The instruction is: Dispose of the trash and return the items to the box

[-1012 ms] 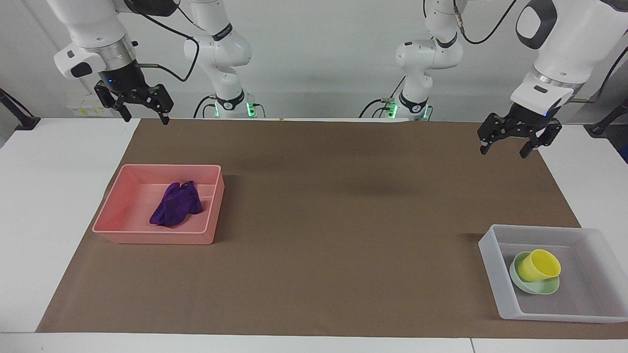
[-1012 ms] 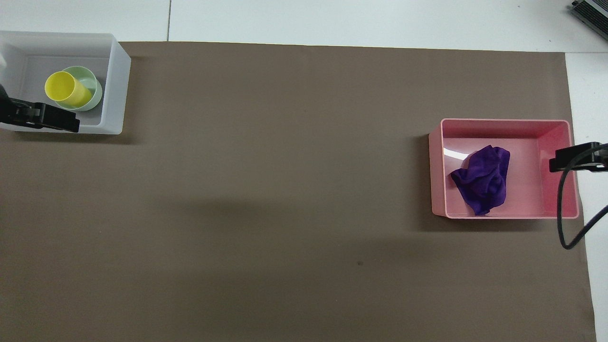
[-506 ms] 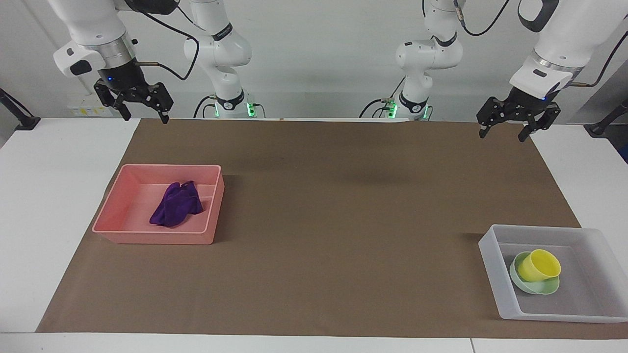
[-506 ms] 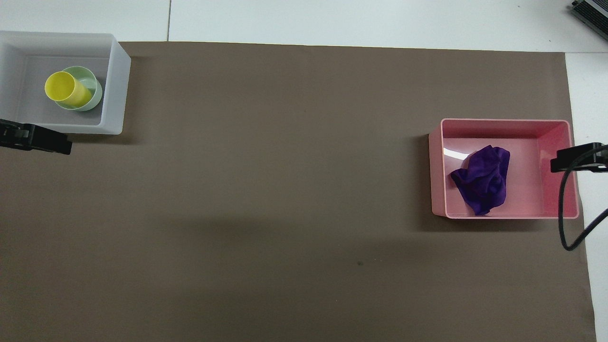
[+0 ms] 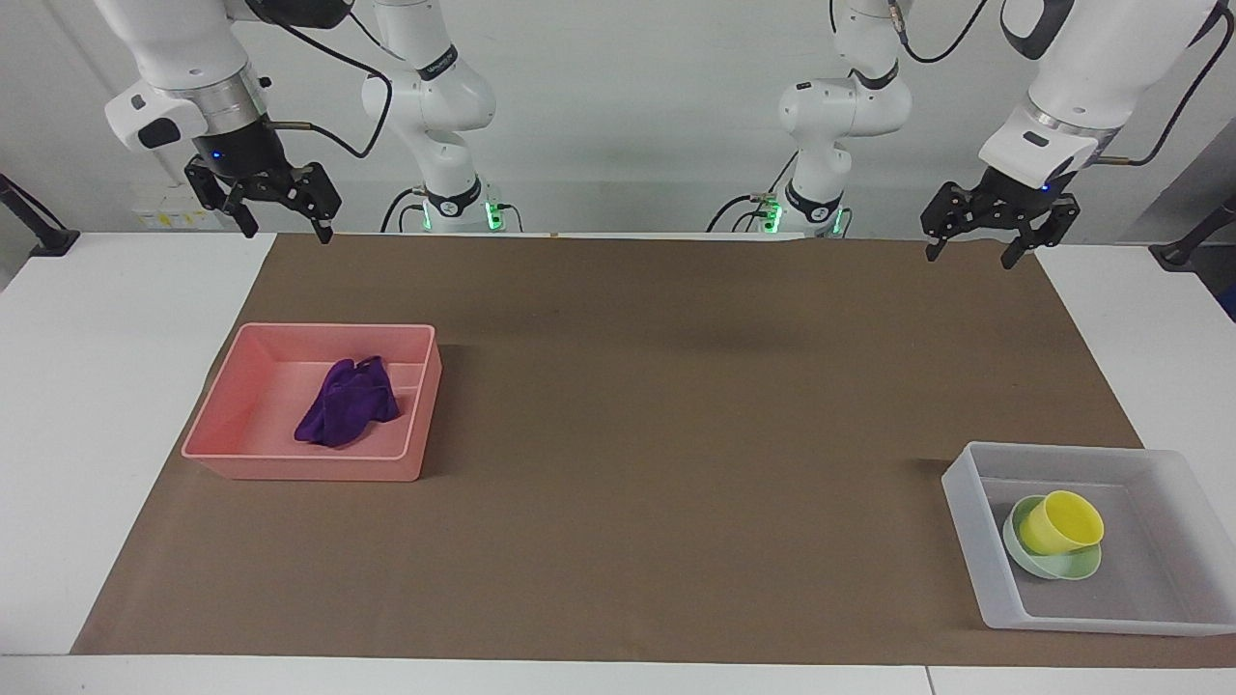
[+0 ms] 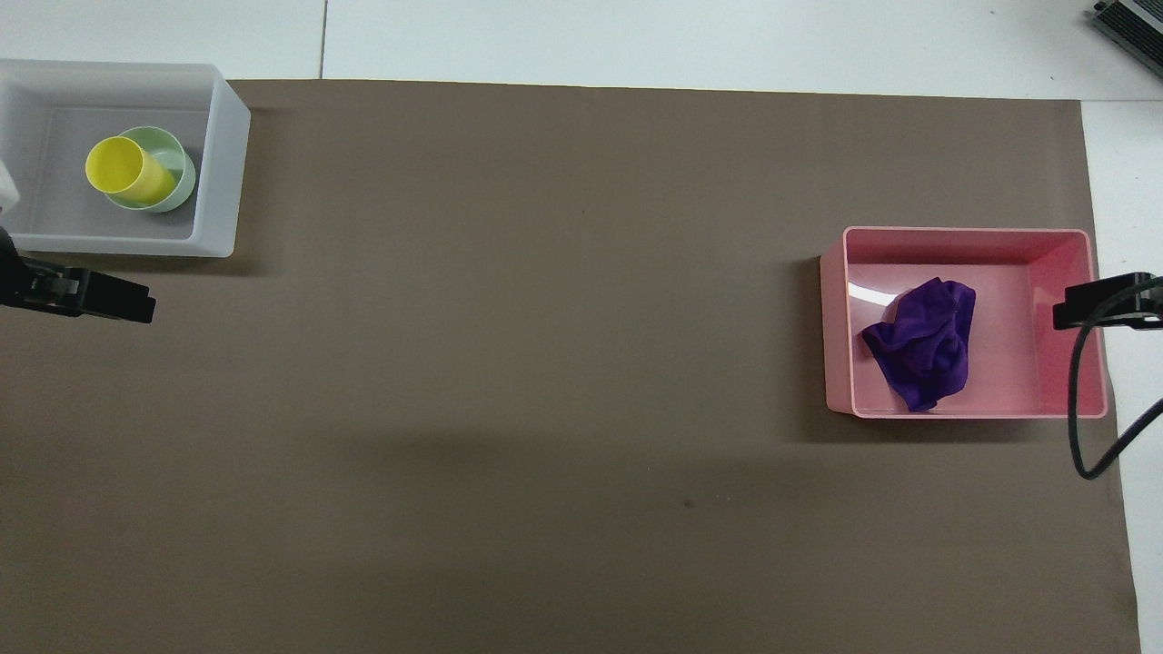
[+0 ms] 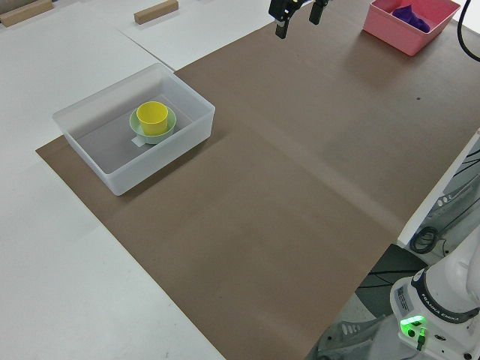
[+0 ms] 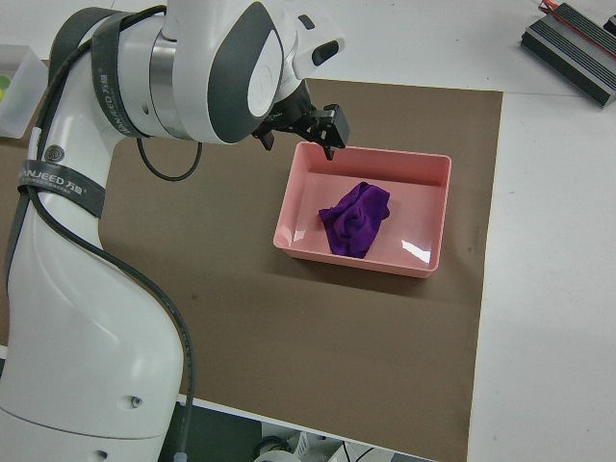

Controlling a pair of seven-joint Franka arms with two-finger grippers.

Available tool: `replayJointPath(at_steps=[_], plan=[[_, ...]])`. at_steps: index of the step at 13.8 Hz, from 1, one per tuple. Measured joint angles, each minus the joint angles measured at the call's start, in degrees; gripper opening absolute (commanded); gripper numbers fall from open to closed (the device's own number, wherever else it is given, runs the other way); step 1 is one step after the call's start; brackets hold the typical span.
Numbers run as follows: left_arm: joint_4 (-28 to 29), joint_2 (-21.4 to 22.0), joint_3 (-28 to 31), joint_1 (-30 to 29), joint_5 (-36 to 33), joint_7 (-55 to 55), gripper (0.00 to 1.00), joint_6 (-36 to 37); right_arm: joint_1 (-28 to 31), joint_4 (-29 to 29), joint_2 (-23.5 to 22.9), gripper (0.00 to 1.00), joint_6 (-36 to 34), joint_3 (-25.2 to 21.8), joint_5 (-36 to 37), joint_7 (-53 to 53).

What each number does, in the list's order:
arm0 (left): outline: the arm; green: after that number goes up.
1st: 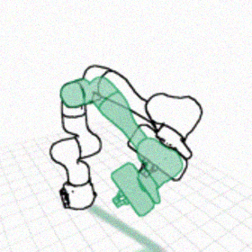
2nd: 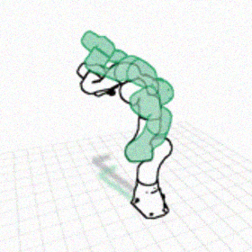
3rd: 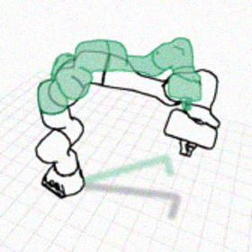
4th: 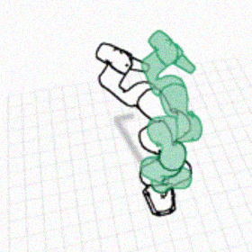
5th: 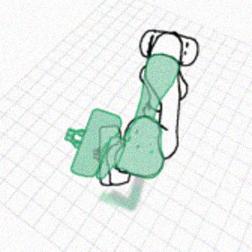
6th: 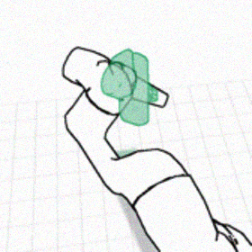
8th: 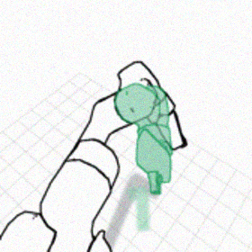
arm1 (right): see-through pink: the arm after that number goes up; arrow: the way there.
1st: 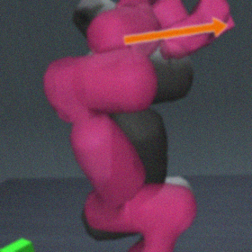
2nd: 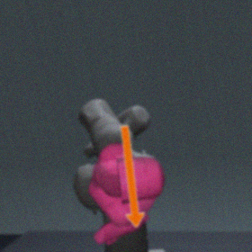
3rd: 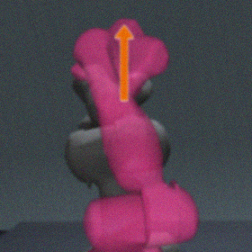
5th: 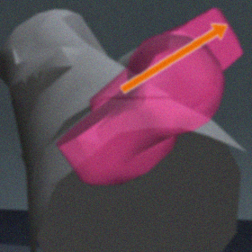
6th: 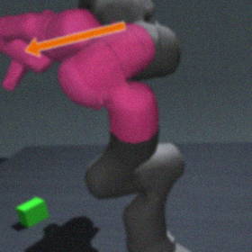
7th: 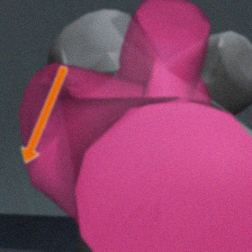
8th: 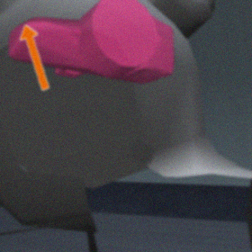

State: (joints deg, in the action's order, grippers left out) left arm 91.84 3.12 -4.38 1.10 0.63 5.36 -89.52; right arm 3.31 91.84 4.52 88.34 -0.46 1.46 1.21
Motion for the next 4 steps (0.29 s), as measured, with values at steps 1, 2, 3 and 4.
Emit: replayJointPath(at_steps=[1,2,3,4], plan=[[0.04,0.00,0.20,-0.01,0.00,-0.48,1.00,0.19,0.00,0.00,0.00,1.00,0.00,0.00,0.00,0.00],[0.05,0.00,0.47,-0.02,0.00,-0.57,1.00,0.35,0.00,0.00,0.00,1.00,0.00,0.00,0.00,0.00],[0.05,0.00,0.64,-0.03,0.00,-0.59,1.00,0.40,0.00,0.00,0.00,1.00,0.00,0.00,0.00,0.00],[0.06,0.00,0.70,-0.03,0.00,-0.60,1.00,0.42,0.00,0.00,0.00,1.00,0.00,0.00,0.00,0.00]])
